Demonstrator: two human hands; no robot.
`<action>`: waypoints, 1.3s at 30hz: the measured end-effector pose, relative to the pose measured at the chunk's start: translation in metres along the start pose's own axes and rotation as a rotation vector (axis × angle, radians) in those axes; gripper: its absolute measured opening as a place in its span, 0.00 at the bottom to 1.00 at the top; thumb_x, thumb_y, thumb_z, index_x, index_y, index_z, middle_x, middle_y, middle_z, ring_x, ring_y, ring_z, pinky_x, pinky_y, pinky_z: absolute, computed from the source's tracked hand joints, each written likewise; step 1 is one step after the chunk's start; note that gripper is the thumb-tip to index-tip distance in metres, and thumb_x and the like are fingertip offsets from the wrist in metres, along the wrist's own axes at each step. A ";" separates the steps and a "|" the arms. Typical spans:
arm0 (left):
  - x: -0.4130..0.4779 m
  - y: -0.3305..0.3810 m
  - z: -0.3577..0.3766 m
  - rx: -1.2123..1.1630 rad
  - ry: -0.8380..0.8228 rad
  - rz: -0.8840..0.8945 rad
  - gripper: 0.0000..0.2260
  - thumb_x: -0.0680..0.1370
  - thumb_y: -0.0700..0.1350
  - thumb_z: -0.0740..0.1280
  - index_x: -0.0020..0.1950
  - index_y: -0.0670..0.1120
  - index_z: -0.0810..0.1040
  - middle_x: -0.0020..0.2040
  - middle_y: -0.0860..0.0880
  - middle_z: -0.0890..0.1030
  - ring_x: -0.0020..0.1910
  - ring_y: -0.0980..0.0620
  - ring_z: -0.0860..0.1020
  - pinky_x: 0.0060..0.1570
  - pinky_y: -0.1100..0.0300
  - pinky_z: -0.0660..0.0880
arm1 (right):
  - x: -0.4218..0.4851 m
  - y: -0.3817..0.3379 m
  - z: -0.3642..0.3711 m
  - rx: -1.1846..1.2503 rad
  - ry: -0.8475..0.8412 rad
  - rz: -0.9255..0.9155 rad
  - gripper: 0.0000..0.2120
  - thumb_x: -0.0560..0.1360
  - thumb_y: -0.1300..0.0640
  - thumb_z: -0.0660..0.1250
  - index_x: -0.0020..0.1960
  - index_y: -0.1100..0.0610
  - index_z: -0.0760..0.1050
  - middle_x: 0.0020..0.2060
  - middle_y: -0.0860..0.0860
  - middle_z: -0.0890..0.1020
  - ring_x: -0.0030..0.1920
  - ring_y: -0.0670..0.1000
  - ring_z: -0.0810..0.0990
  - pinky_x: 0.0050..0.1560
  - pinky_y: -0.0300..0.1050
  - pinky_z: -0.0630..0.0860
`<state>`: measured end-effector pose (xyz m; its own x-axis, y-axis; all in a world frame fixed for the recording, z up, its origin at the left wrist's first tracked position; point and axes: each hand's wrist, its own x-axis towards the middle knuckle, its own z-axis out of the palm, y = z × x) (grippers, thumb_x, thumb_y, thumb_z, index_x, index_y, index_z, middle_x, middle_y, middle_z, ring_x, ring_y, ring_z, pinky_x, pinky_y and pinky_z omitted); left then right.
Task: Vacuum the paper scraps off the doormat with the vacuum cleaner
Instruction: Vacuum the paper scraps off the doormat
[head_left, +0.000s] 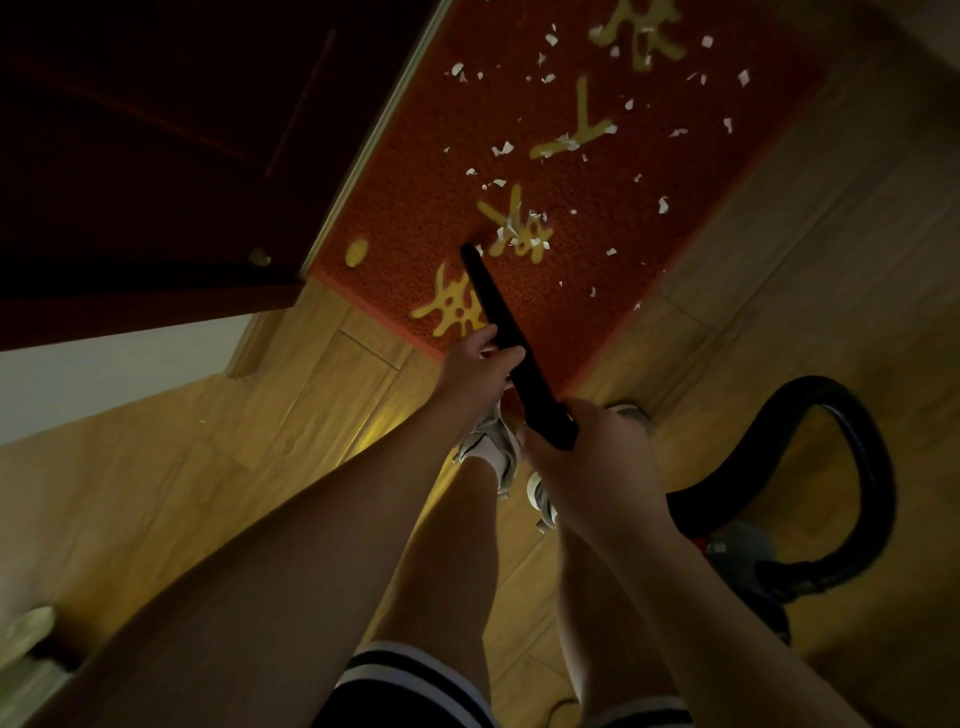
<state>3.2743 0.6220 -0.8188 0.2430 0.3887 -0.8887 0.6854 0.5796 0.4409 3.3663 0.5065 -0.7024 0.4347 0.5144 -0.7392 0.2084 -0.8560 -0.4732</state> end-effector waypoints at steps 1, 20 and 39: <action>-0.001 0.000 0.003 -0.008 0.001 -0.004 0.26 0.79 0.47 0.70 0.76 0.43 0.71 0.69 0.43 0.75 0.63 0.45 0.80 0.52 0.59 0.80 | -0.001 0.002 -0.001 -0.004 -0.002 0.004 0.12 0.76 0.46 0.69 0.39 0.51 0.73 0.27 0.48 0.77 0.27 0.47 0.75 0.26 0.41 0.66; 0.001 0.006 0.030 0.018 -0.059 0.036 0.24 0.82 0.43 0.67 0.77 0.41 0.68 0.70 0.42 0.74 0.63 0.46 0.80 0.49 0.64 0.81 | -0.007 0.019 -0.015 0.025 0.038 0.051 0.11 0.76 0.46 0.68 0.39 0.52 0.74 0.28 0.48 0.79 0.28 0.47 0.77 0.30 0.48 0.74; 0.001 0.011 0.043 0.068 -0.080 0.048 0.23 0.82 0.42 0.67 0.76 0.40 0.69 0.69 0.40 0.75 0.64 0.44 0.79 0.54 0.60 0.82 | -0.010 0.031 -0.015 0.138 0.072 0.097 0.13 0.76 0.49 0.69 0.35 0.49 0.70 0.26 0.48 0.76 0.26 0.47 0.74 0.29 0.48 0.72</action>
<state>3.3121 0.5982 -0.8204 0.3283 0.3549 -0.8754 0.7162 0.5106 0.4757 3.3814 0.4745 -0.7027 0.5097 0.4206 -0.7505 0.0421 -0.8835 -0.4666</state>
